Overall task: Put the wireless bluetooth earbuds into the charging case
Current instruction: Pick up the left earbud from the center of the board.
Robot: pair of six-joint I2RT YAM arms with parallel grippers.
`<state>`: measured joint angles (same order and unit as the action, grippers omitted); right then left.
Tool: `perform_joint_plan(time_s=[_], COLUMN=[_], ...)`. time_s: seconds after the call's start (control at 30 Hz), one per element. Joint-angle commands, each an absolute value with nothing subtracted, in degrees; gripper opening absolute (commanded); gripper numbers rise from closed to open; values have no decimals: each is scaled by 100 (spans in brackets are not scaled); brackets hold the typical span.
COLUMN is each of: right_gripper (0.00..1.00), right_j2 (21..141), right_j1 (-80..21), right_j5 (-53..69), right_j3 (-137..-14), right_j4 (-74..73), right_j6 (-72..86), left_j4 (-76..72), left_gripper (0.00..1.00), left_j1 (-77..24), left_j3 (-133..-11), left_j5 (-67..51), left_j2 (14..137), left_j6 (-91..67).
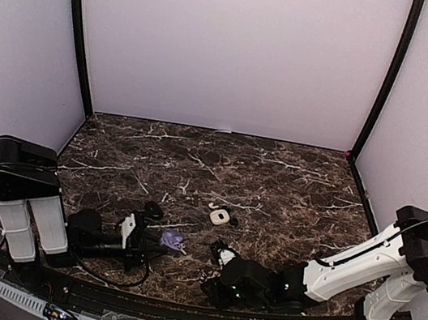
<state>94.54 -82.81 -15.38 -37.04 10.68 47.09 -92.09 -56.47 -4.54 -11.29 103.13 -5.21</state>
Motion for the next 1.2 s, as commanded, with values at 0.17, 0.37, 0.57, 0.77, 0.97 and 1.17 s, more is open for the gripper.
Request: perform_joint_plan(time_s=[0.17, 0.37, 0.57, 0.77, 0.97, 1.17], right_gripper=[29, 23, 23, 22, 10, 1], right_j2=[9815, 9931, 10083, 10211, 10271, 10116], right_j1=[-8327, -8276, -8228, -8192, -8191, -8196], right_j5=[-1853, -1843, -1799, -1778, -1756, -1906], right_j3=[-3873, -3989, -4064, -4137, -4193, -4173], right_j4=[258, 235, 228, 158, 131, 138], right_j6=[4705, 4545, 4481, 4360, 4225, 4111], left_j4=[-10221, -10213, -10183, -10178, -10178, -10178], left_gripper=[0, 0, 0, 0, 0, 0], left_j1=[-5669, -5669, -5669, -5669, -5673, -5669], left_j3=[-392, -390, -401, -400, -397, -420], left_j5=[-1125, -1114, -1121, -1125, -1122, -1142], left_j2=[10301, 10301, 10308, 10310, 10318, 10336], left_j6=[-486, -458, -430, -422, -422, -422])
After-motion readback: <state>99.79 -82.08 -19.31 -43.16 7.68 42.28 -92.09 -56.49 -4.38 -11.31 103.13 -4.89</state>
